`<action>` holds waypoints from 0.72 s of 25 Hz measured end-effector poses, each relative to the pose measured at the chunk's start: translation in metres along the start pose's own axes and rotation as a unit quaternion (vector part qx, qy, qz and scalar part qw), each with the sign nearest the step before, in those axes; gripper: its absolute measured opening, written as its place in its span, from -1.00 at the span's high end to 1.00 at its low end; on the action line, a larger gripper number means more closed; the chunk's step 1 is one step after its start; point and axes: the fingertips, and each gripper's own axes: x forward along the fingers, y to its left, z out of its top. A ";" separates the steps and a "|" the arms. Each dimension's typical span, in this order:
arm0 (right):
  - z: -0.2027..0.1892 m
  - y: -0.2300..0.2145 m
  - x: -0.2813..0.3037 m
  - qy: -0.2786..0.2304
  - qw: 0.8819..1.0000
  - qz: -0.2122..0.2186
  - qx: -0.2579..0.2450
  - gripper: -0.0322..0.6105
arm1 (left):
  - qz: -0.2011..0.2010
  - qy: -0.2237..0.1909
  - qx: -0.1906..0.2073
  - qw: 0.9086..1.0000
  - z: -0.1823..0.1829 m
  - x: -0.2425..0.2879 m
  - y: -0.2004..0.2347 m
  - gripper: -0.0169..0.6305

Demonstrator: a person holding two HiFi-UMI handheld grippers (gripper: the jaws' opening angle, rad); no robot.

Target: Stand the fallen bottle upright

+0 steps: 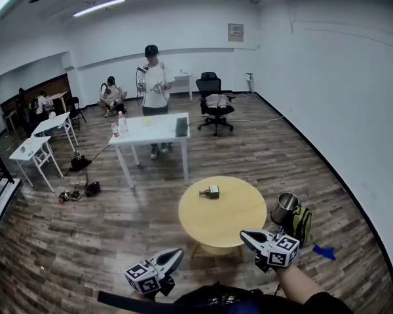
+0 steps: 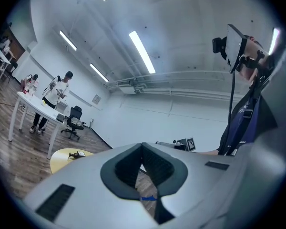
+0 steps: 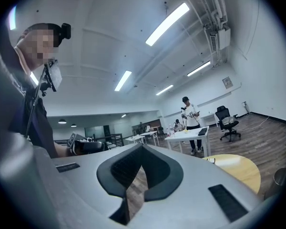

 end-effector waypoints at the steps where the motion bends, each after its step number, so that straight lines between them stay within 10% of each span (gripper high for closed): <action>1: -0.002 -0.005 0.009 0.003 1.000 -0.001 0.000 0.94 | 0.000 0.000 -0.002 1.000 0.002 0.001 0.012 0.94; 18: 0.044 -0.267 0.049 0.018 0.999 0.046 0.010 0.93 | 0.038 -0.010 -0.003 0.999 0.012 0.231 0.117 0.94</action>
